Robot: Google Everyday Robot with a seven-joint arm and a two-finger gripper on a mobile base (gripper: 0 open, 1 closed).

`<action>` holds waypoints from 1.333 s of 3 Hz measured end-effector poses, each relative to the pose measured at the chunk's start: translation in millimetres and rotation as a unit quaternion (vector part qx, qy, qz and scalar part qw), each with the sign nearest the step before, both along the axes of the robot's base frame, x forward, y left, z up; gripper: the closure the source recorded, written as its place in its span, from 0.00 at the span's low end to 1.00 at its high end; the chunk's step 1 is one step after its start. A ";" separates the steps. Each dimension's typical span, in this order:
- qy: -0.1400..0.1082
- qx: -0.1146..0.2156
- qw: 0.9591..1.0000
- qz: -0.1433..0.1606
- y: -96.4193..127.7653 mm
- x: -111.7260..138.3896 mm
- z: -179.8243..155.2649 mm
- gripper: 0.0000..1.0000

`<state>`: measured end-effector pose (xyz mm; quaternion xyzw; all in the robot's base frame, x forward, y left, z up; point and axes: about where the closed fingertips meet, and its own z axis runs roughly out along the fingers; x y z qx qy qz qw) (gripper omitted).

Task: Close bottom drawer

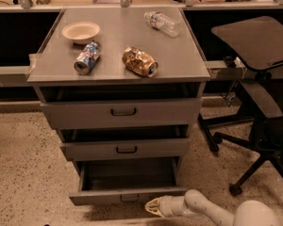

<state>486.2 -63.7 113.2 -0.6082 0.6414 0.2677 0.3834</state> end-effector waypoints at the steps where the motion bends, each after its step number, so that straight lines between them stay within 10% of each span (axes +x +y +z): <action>1: -0.038 0.011 0.999 -0.002 9.7 20.2 -2.0 0.96; 4: -0.038 0.012 0.999 -0.001 9.8 20.2 -2.0 0.19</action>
Offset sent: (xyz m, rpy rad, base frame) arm 0.0162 0.0091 -0.0020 0.0217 -0.0614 -0.0024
